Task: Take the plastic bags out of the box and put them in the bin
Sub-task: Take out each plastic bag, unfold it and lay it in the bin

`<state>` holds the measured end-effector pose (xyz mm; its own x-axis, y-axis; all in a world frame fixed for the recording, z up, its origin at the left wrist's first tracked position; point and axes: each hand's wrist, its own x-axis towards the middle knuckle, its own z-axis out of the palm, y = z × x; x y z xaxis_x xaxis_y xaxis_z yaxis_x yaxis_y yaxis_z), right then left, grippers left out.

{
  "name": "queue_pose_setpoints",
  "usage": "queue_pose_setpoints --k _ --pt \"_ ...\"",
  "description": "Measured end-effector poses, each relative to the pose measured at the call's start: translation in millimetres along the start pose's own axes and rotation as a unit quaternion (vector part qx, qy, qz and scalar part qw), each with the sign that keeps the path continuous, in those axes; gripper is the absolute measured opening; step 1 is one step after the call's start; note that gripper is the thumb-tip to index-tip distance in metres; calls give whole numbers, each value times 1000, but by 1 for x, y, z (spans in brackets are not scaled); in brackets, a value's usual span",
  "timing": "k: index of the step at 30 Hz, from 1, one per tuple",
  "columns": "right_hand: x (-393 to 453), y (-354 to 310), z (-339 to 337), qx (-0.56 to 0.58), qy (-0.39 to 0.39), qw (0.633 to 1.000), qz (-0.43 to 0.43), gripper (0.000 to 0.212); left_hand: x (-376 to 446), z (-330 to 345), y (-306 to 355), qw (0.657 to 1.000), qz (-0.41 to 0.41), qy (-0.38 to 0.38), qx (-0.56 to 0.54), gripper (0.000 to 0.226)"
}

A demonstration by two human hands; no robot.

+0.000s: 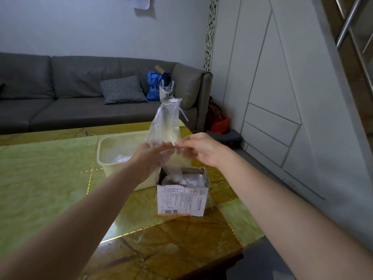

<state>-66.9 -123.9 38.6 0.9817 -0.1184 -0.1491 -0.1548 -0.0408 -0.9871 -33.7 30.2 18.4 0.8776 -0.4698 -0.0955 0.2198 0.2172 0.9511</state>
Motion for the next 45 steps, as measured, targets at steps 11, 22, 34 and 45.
queue_pose_setpoints --k 11,22,34,45 --pt "-11 -4 -15 -112 -129 983 62 35 7 -14 19 992 88 70 48 20" --pt "9 -30 0 3 -60 998 -6 19 1 -26 52 985 75 -75 137 33" --pt "80 -45 49 -201 134 947 -210 12 49 -99 87 882 132 132 433 6" --pt "121 12 38 -507 114 841 -151 18 71 -108 72 713 229 132 649 24"
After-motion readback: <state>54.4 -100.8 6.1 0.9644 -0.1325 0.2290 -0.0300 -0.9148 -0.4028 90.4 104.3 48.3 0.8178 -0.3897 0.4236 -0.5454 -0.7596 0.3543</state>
